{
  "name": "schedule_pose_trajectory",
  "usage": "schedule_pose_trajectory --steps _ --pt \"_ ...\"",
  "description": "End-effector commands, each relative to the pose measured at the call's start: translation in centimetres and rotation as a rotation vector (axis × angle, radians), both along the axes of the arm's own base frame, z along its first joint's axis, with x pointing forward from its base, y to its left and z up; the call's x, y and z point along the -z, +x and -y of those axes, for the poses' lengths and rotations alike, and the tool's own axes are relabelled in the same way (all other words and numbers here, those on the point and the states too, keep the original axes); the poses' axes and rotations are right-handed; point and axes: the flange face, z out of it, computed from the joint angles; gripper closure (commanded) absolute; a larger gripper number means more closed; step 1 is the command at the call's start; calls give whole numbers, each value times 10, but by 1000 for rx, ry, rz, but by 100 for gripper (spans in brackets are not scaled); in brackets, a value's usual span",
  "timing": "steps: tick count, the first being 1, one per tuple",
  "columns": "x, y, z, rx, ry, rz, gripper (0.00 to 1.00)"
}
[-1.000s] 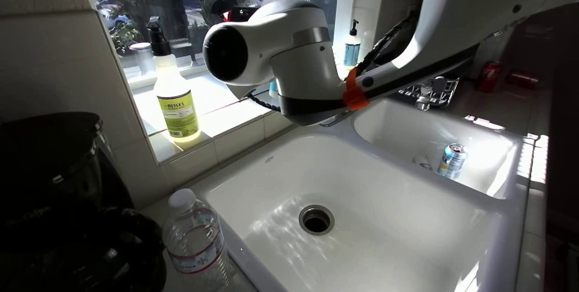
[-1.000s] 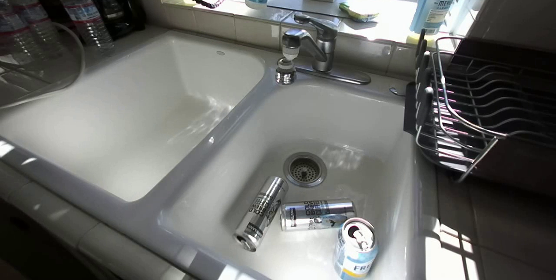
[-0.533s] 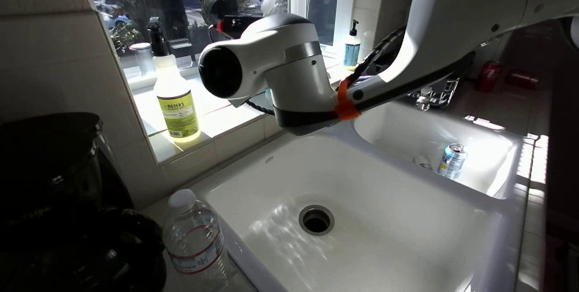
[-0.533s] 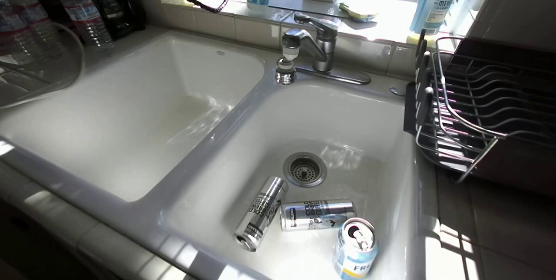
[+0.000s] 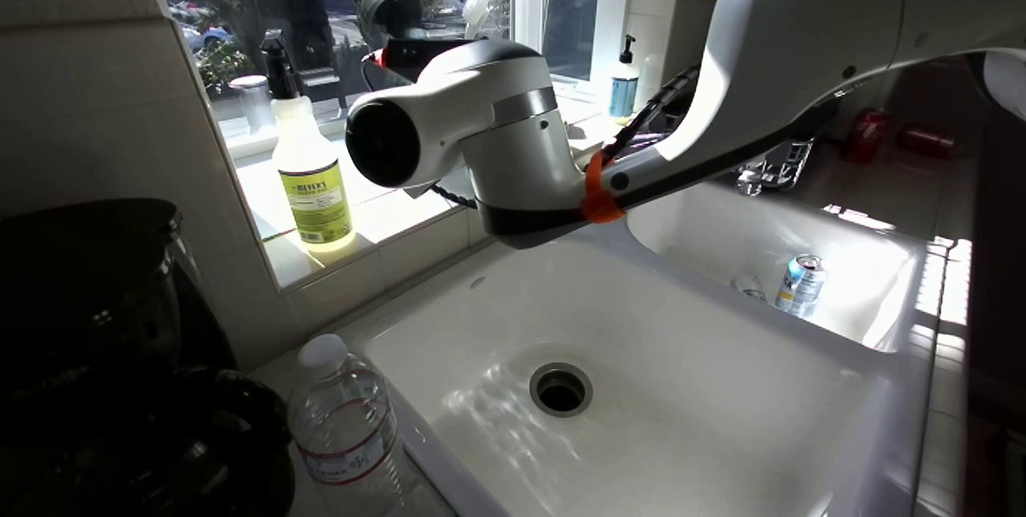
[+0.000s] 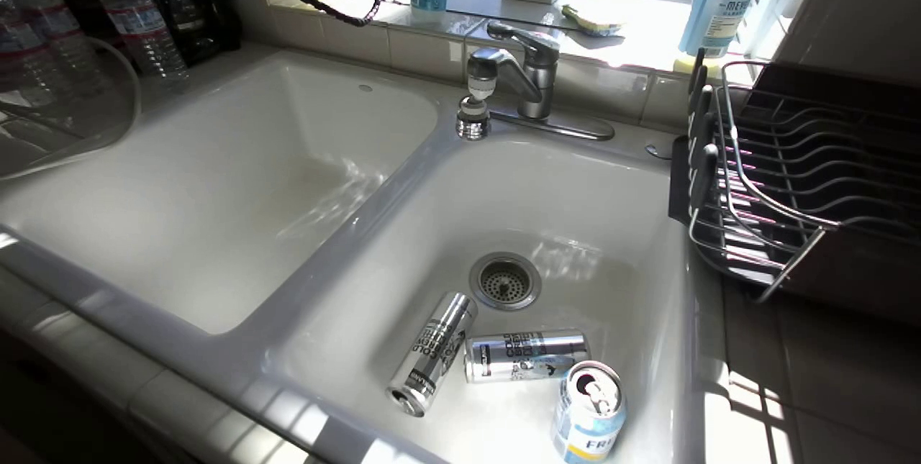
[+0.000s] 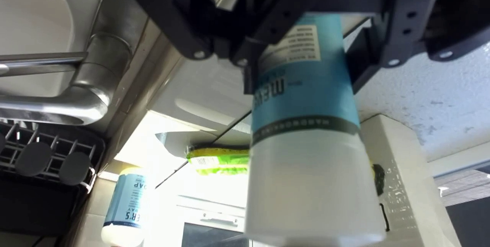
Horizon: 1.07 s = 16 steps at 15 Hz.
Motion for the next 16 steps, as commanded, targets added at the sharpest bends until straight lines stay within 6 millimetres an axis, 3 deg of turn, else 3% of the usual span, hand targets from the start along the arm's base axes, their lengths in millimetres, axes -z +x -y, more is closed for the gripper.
schedule_pose_trajectory --steps 1,12,13,14,16 --pt "5 10 -5 -23 -37 -1 68" --pt "11 15 -11 -31 -49 -13 68" --pt "11 15 -11 -32 -49 -12 47" --pt "11 15 -11 -32 -45 -16 19" --pt "10 15 -10 -32 -47 -17 19"
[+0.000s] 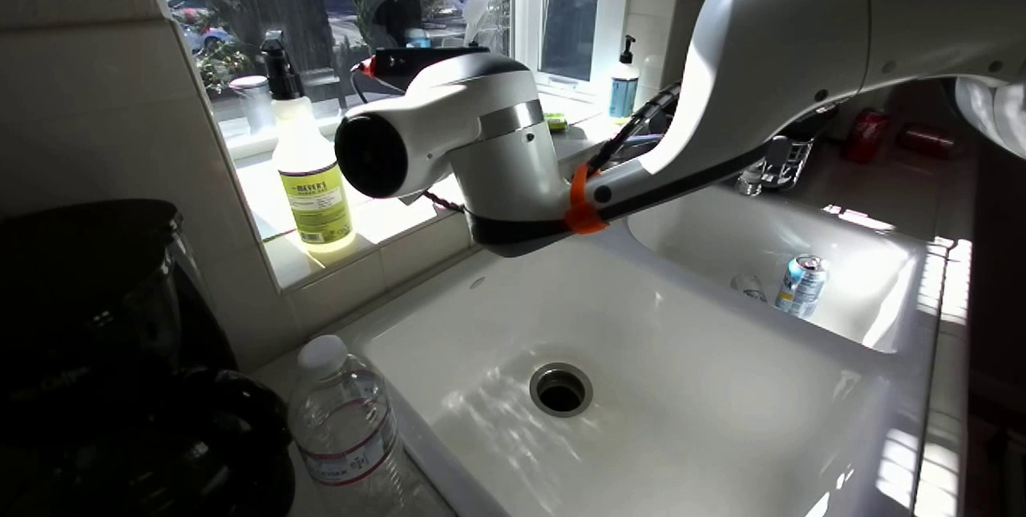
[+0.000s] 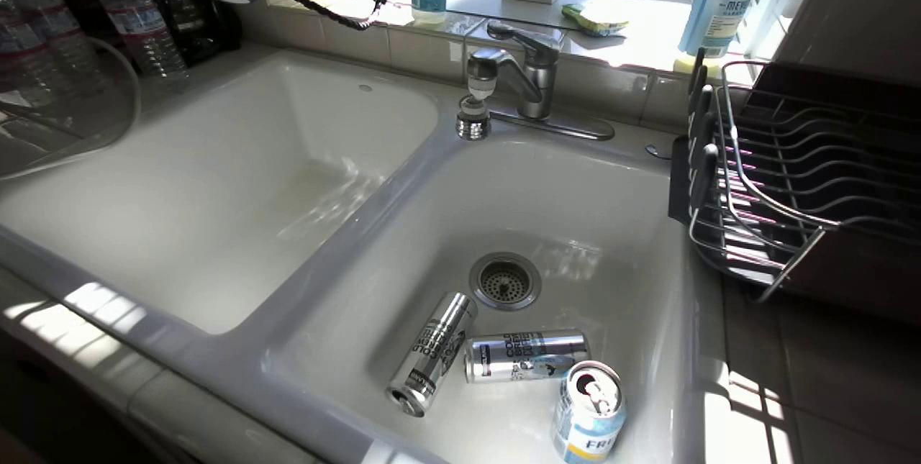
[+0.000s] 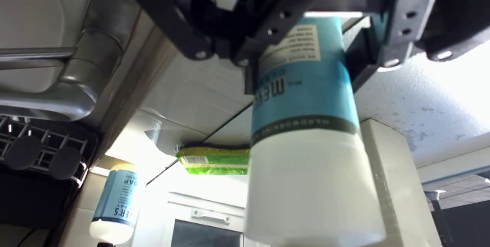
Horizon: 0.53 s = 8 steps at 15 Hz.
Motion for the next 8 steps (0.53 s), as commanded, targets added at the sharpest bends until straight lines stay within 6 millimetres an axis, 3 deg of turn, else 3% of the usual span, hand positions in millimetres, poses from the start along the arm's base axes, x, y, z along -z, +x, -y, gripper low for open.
schedule_pose_trajectory --steps 1,3,8 --pt "2 5 -3 -20 -18 -7 14" --pt "2 5 -3 -21 -20 -16 0" --pt "-4 5 -4 -22 -14 -19 0"
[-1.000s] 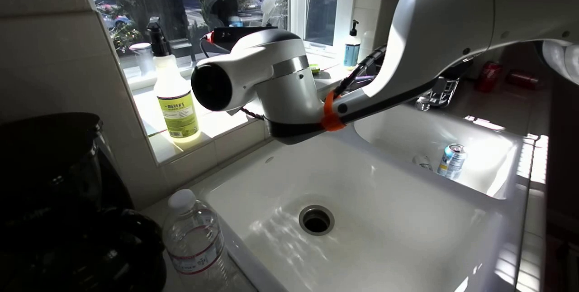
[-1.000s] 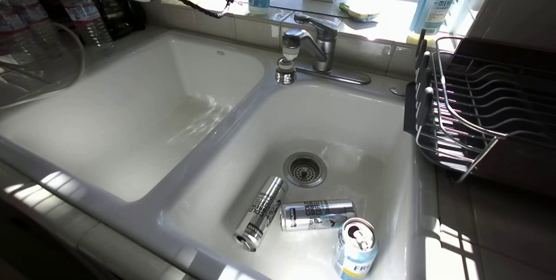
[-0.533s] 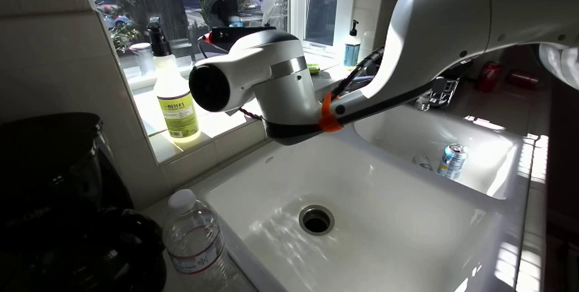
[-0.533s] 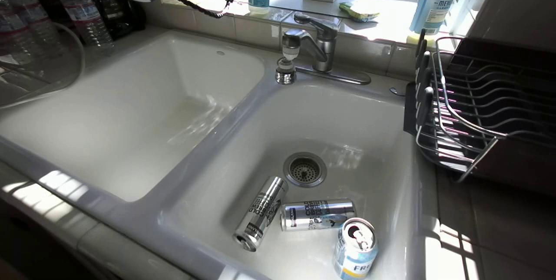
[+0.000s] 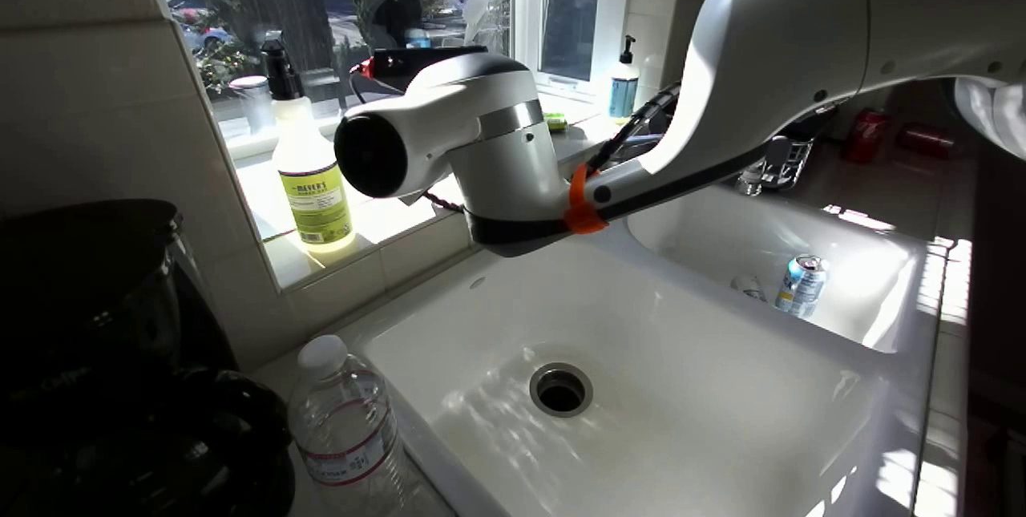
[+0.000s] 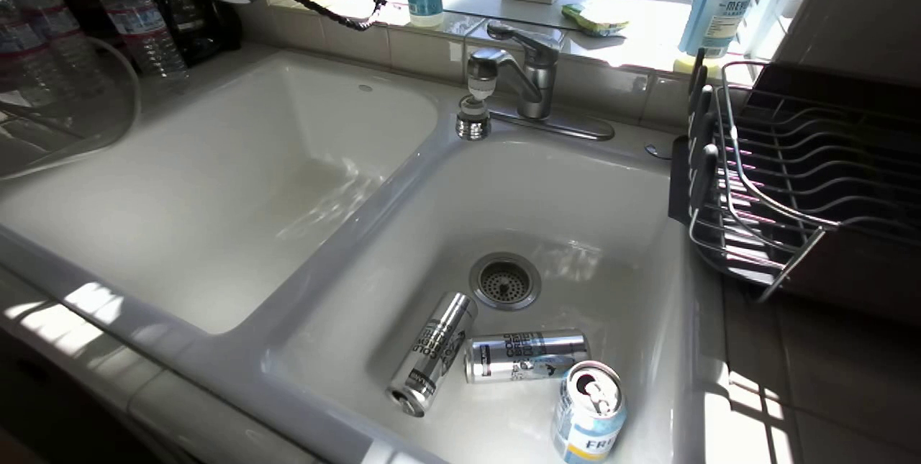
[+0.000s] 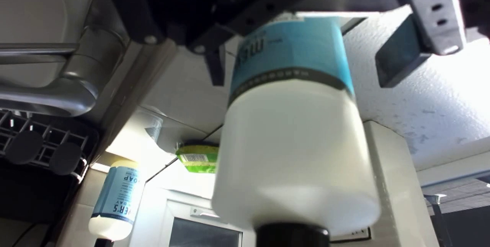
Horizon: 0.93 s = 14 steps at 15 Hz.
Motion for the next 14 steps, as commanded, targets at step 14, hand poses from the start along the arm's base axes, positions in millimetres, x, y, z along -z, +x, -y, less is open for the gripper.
schedule_pose_trajectory --steps 14 --pt "-51 -3 -17 -20 123 -98 0"
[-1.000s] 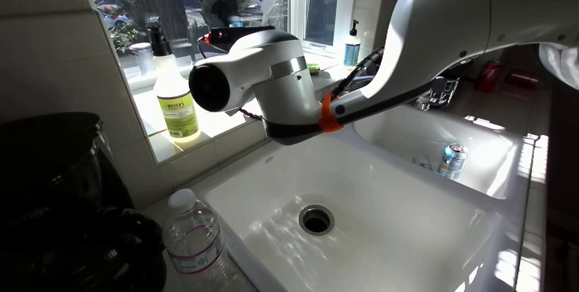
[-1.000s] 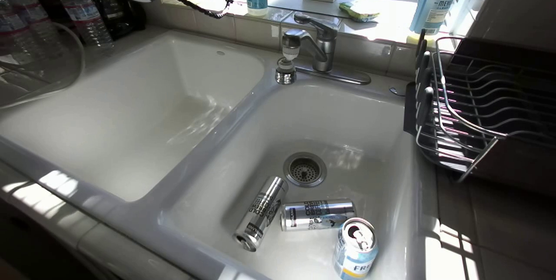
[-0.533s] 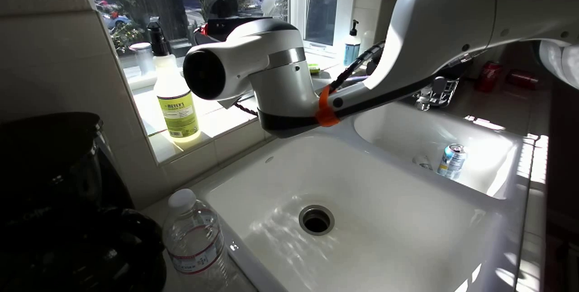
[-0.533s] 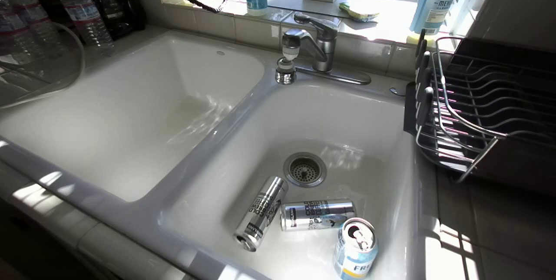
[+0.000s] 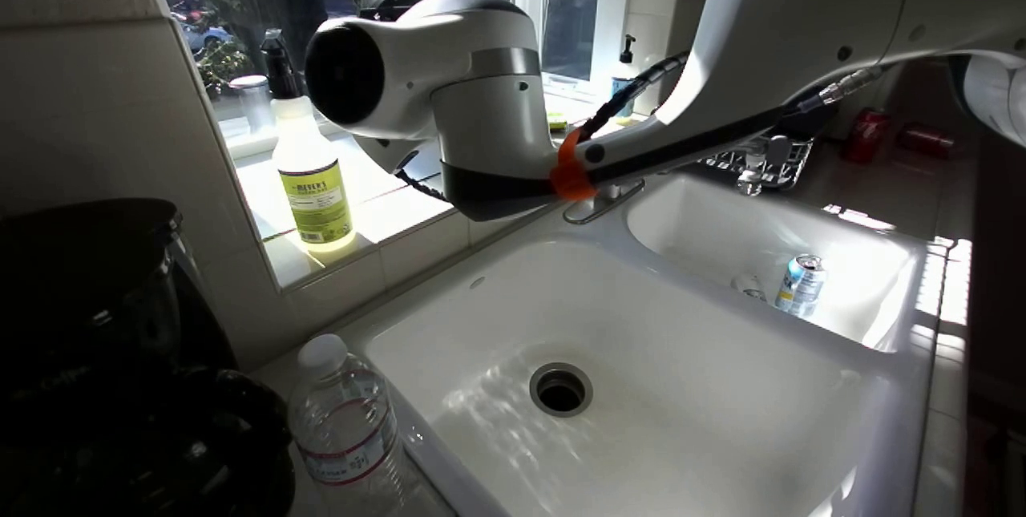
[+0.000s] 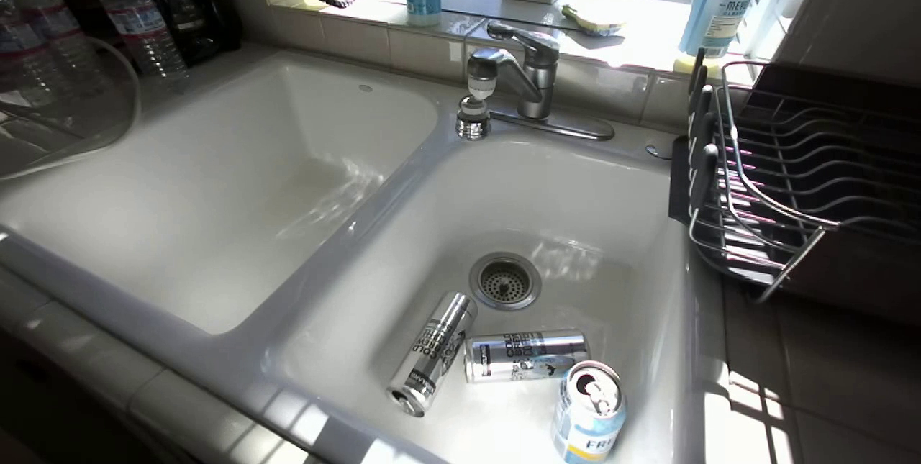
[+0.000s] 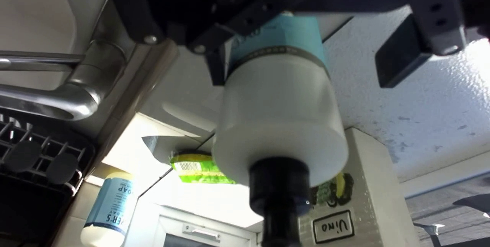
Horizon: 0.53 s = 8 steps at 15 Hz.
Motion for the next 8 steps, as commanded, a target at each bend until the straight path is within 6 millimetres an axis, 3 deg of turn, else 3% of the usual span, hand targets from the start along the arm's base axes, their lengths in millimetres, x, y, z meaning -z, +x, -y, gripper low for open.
schedule_pose_trajectory --steps 1,8 --pt "-10 -3 -4 -6 42 -50 0" --pt "-30 -8 -3 12 106 -93 0"
